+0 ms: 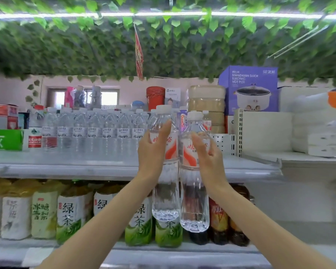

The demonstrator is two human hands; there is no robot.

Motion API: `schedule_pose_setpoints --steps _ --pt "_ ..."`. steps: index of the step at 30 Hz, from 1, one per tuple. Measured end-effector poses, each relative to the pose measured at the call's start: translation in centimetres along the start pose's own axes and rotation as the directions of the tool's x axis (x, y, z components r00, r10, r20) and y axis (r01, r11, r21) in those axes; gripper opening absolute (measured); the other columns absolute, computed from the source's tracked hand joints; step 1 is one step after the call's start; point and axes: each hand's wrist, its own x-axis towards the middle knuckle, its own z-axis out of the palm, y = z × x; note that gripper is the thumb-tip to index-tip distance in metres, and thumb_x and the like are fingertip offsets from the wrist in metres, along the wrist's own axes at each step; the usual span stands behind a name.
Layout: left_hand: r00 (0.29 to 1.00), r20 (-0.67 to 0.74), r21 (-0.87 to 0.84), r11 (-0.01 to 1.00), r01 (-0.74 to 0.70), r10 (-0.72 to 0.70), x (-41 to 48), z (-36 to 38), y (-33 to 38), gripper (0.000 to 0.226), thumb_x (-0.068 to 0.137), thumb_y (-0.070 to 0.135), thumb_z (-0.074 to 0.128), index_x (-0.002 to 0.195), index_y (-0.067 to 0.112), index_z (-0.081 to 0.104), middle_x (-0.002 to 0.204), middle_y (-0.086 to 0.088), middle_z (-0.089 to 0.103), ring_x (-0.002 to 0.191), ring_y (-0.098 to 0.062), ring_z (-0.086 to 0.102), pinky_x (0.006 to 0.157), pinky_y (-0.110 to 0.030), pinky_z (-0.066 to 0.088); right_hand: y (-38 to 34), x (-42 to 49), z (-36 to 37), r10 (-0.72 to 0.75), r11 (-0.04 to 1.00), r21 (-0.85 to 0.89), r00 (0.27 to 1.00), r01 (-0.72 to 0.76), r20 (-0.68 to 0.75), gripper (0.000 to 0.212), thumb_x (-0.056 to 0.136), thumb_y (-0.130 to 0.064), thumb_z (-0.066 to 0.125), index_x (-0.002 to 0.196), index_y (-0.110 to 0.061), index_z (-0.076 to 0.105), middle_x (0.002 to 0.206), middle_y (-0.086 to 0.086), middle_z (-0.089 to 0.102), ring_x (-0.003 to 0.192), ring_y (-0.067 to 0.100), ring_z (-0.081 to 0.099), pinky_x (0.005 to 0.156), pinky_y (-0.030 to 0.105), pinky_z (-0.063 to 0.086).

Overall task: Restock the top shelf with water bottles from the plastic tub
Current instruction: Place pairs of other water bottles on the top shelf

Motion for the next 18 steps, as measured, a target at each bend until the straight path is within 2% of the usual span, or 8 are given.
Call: schedule_pose_setpoints --steps 3,5,7,9,10,12,16,18 --pt "1.000 -0.013 -0.031 0.999 -0.015 0.015 2.0 0.0 -0.7 0.085 0.065 0.074 0.057 0.133 0.024 0.049 0.129 0.007 0.054 0.111 -0.007 0.049 0.099 -0.032 0.033 1.2 1.2 0.4 0.031 0.999 0.009 0.999 -0.031 -0.010 0.101 0.056 -0.084 0.050 0.142 -0.031 0.038 0.144 -0.012 0.043 0.132 0.008 0.039 0.109 0.036 0.028" --pt "0.999 -0.036 -0.089 0.996 0.009 -0.012 3.6 -0.1 -0.9 0.094 0.057 0.081 0.058 0.131 0.023 0.051 0.128 0.001 0.057 0.115 -0.015 0.052 0.105 -0.040 0.036 1.7 2.2 0.4 0.053 0.999 0.006 0.998 -0.053 -0.033 0.111 0.052 -0.090 0.051 0.143 -0.028 0.038 0.146 -0.011 0.042 0.135 0.009 0.037 0.114 0.043 0.027" --pt "0.997 -0.071 -0.168 0.985 0.028 -0.040 5.2 -0.3 -1.3 0.095 0.053 0.082 0.057 0.126 0.021 0.055 0.122 -0.004 0.061 0.113 -0.023 0.057 0.101 -0.049 0.043 1.8 3.2 0.0 0.049 0.999 0.026 0.996 -0.047 -0.081 0.103 0.053 -0.088 0.054 0.135 -0.026 0.048 0.132 -0.014 0.054 0.125 0.005 0.047 0.112 0.042 0.032" --pt "0.989 -0.113 -0.272 0.961 0.057 -0.090 6.6 -0.5 -1.7 0.079 0.067 0.073 0.058 0.122 0.016 0.058 0.110 -0.004 0.064 0.105 -0.024 0.061 0.096 -0.050 0.047 2.0 4.3 -0.8 0.040 0.992 0.121 0.991 -0.025 -0.126 0.073 0.064 -0.077 0.058 0.114 -0.025 0.060 0.103 0.001 0.066 0.103 0.012 0.065 0.095 0.045 0.050" --pt "0.982 -0.136 -0.317 0.945 0.079 -0.128 7.3 -0.5 -2.0 0.068 0.076 0.066 0.055 0.121 0.015 0.058 0.104 -0.004 0.065 0.099 -0.023 0.063 0.094 -0.049 0.049 2.0 4.8 -1.2 0.052 0.980 0.196 0.986 -0.020 -0.156 0.059 0.068 -0.072 0.062 0.105 -0.026 0.061 0.101 0.015 0.063 0.095 0.019 0.067 0.081 0.046 0.057" --pt "0.965 -0.173 -0.398 0.911 0.113 -0.196 8.6 -0.4 -2.7 0.056 0.084 0.059 0.052 0.119 0.015 0.059 0.097 -0.003 0.066 0.094 -0.024 0.066 0.089 -0.047 0.053 2.4 6.3 -2.4 0.075 0.956 0.293 0.969 -0.003 -0.234 0.062 0.068 -0.068 0.064 0.108 -0.021 0.060 0.112 0.022 0.060 0.090 0.027 0.069 0.055 0.036 0.060" --pt "0.961 -0.209 -0.452 0.890 0.068 -0.180 10.6 0.0 -3.7 0.043 0.084 0.058 0.054 0.100 0.019 0.063 0.085 -0.001 0.064 0.084 -0.020 0.066 0.087 -0.045 0.054 3.3 10.3 -4.7 0.083 0.947 0.319 0.921 0.047 -0.380 0.075 0.075 -0.064 0.053 0.124 -0.009 0.057 0.099 0.019 0.060 0.068 0.014 0.070 0.047 0.022 0.052" --pt "0.959 -0.240 -0.462 0.887 0.025 -0.152 11.4 0.3 -4.4 0.045 0.081 0.061 0.057 0.100 0.021 0.063 0.088 -0.001 0.064 0.091 -0.024 0.067 0.088 -0.049 0.052 3.5 12.5 -5.5 0.061 0.952 0.298 0.914 0.067 -0.401 0.073 0.075 -0.063 0.052 0.121 -0.008 0.059 0.101 0.014 0.061 0.075 0.019 0.067 0.050 0.025 0.053"
